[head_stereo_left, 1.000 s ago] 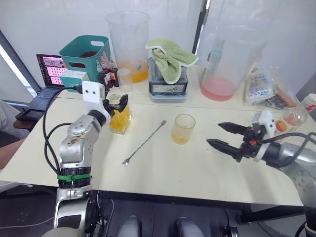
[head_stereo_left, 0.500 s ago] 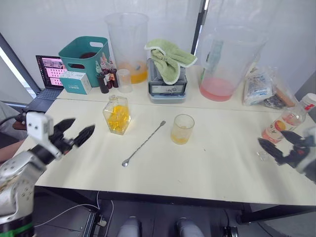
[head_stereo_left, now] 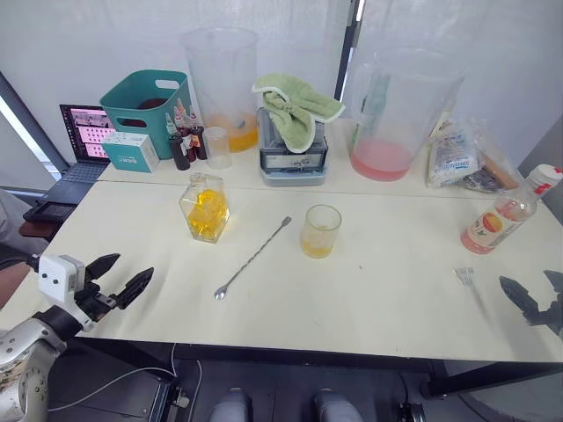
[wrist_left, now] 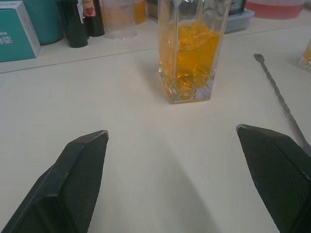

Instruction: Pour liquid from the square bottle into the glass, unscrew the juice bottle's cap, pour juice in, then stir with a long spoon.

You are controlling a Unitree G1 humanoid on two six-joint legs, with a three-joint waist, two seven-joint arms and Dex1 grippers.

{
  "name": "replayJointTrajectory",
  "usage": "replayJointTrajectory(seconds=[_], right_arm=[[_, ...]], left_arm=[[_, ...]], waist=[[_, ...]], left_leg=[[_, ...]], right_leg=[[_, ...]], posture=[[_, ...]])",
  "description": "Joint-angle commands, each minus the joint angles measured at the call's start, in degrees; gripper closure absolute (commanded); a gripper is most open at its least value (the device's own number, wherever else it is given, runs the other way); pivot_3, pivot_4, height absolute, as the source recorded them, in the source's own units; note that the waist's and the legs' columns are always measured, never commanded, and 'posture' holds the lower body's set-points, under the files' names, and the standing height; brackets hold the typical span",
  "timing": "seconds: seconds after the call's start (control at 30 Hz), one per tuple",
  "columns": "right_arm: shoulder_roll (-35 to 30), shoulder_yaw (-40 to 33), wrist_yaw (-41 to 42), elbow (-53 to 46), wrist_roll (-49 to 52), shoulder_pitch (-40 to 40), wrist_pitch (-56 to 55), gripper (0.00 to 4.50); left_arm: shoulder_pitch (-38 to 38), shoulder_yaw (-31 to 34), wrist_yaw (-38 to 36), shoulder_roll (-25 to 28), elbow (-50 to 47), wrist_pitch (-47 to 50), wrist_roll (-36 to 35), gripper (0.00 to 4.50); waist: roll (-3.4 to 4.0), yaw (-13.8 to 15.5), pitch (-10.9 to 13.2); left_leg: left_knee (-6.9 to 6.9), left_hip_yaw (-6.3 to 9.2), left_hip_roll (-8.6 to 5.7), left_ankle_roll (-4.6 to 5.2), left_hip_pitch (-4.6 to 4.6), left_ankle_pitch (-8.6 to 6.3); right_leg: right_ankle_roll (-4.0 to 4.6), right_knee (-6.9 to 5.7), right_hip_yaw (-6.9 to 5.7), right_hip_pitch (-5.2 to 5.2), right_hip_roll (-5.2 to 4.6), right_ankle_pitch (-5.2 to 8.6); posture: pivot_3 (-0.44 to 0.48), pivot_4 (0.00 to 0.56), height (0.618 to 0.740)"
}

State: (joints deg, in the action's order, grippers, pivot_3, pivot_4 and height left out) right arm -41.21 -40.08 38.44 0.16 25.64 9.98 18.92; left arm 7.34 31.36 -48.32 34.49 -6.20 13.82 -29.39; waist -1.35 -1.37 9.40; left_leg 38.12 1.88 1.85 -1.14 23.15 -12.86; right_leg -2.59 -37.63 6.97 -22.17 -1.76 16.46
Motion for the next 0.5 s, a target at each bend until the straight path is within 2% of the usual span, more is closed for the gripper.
replayJointTrajectory(seconds=[0.03, 0.1, 0.27, 0.5], right_arm=[[0.3, -1.23, -1.17, -3.41, 1.0, 0.08, -0.12, 0.0], [1.12, -1.29, -2.39, -4.84, 1.59, -0.03, 1.13, 0.0], [7.17, -0.54, -16.88, -14.52, 3.26, -5.41, 9.99, 0.0], [9.54, 4.03, -30.73, -19.54, 2.28, -16.03, 22.19, 0.0]], left_arm=[[-0.57, -0.36, -0.75, 0.48, -0.64, -1.72, -0.77, 0.03], [-0.51, -0.97, -1.45, 0.66, -0.84, -1.63, -1.21, 0.03], [-0.58, -4.68, -5.86, 2.39, -8.83, 6.83, -9.4, 0.03], [-4.17, -10.94, -6.5, 4.19, -17.76, 13.75, -15.32, 0.03]], waist=[[0.0, -0.04, 0.0], [0.0, -0.06, 0.0], [0.01, -0.4, -0.01], [0.03, -0.91, -0.02]], left_leg=[[0.0, 0.0, 0.01, 0.0, 0.0, 0.0], [-0.01, 0.0, 0.01, 0.0, 0.0, 0.0], [-0.03, 0.0, 0.04, 0.0, 0.02, 0.0], [-0.09, 0.0, 0.04, 0.0, 0.03, 0.0]], right_leg=[[0.0, 0.0, 0.0, 0.0, 0.0, 0.0], [0.0, 0.0, 0.01, -0.01, 0.0, 0.0], [0.0, -0.04, 0.02, -0.04, 0.01, 0.0], [0.0, -0.04, 0.02, -0.09, 0.02, 0.0]], posture=[[0.0, 0.15, 0.74], [0.0, 0.15, 0.74], [0.0, 0.15, 0.74], [0.0, 0.15, 0.74]])
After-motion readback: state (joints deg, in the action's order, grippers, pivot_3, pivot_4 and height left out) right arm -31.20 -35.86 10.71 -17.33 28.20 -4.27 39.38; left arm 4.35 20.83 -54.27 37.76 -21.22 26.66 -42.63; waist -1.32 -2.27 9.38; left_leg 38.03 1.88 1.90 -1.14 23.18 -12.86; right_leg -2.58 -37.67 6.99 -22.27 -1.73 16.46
